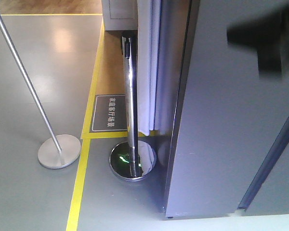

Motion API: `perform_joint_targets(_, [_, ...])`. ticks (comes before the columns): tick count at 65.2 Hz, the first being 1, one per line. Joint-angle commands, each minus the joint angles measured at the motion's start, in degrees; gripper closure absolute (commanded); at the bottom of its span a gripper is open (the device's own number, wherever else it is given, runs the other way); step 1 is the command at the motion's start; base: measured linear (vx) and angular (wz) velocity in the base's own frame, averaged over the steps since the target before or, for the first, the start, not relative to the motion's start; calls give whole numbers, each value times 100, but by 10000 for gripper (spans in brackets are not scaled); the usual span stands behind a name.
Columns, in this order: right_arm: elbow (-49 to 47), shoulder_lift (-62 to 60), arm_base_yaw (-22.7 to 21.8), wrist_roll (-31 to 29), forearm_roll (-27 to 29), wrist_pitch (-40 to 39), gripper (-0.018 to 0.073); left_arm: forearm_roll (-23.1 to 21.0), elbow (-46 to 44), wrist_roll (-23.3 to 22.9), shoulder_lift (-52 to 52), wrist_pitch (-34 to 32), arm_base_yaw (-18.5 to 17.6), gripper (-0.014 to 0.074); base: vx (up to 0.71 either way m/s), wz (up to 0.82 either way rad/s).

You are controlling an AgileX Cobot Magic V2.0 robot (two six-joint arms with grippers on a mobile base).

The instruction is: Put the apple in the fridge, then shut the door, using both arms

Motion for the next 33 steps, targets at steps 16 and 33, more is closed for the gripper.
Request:
perform_joint_targets(16, [3360,-2370,1,-498,435,-1043,565,197,3231,-374,-2304,228,3,605,0,0])
perform_joint_targets(33, [4688,-3650,1,-492,428,-1046,565,197,4537,-861,-3045,446,3,605,0,0])
